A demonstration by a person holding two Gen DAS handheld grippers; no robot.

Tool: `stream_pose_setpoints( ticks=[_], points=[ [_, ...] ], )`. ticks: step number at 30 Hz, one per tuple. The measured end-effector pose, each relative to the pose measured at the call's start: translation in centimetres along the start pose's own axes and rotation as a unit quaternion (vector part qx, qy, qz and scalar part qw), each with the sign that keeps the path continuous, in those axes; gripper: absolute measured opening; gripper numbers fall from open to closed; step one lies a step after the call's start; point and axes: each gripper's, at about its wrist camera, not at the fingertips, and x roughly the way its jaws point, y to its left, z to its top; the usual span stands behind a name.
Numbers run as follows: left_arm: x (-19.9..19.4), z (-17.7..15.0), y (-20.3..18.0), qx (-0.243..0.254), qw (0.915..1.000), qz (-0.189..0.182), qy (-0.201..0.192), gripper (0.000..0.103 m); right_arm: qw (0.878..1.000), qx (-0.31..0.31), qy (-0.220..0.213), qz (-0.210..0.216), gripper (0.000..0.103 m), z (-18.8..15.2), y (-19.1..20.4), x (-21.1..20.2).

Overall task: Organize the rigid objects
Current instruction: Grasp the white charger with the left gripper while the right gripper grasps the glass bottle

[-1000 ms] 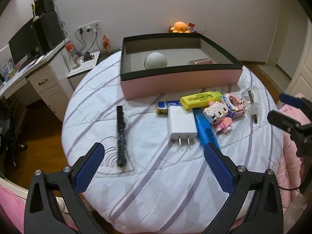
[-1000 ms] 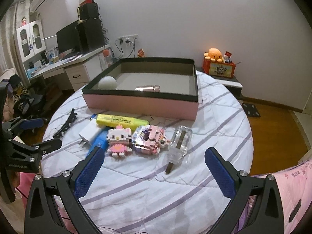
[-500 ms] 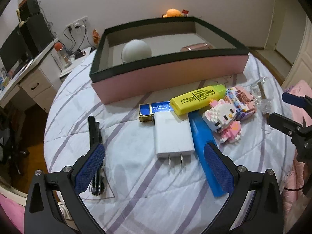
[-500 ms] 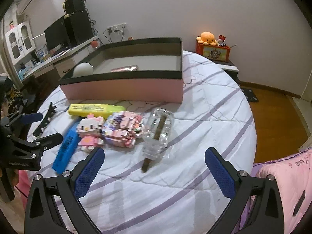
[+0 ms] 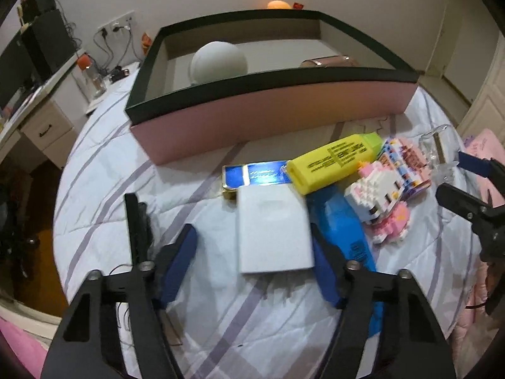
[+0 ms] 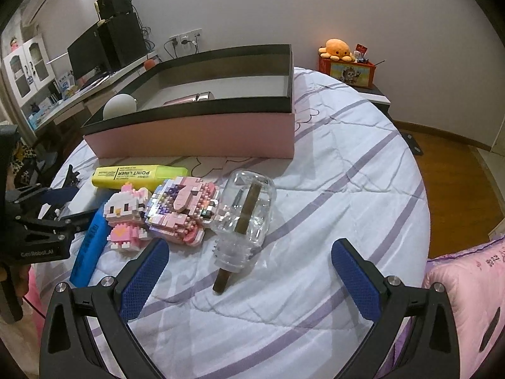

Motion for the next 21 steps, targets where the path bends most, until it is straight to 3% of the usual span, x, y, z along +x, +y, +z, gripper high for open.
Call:
stream_pose_setpoints(
  ticks=[2,6,7,12,17,21],
  points=[
    [0.1,0.1,0.0,0.004,1.0,-0.004,0.001,0.061,1.0,0.011,-0.002,-0.002,0.102,0.0,-0.5,0.0],
    [0.0,-0.1,0.6,-0.004,0.9998,-0.018,0.009,0.059,1.0,0.014,0.002,-0.026,0.066,-0.1,-1.1,0.1],
    [-0.2,-0.2,0.8,-0.007,0.9998,-0.016,0.01,0.057,1.0,0.016,0.003,-0.027,0.062,0.0,-1.4,0.1],
    [-0.2,-0.8,1.3,-0.019,0.9997,-0.013,0.004,0.063,0.999,0.025,-0.003,-0.025,0.062,0.3,-1.8,0.2],
    [0.6,-0.9,1.6,-0.044,0.9987,0.019,0.014,0.102,0.999,0.018,-0.004,-0.032,0.062,0.8,-1.3,0.9],
    [0.6,-1.1,1.6,-0.047,0.9987,0.018,0.008,0.103,0.999,0.016,-0.004,-0.035,0.062,1.0,-1.2,1.3]
  ],
)
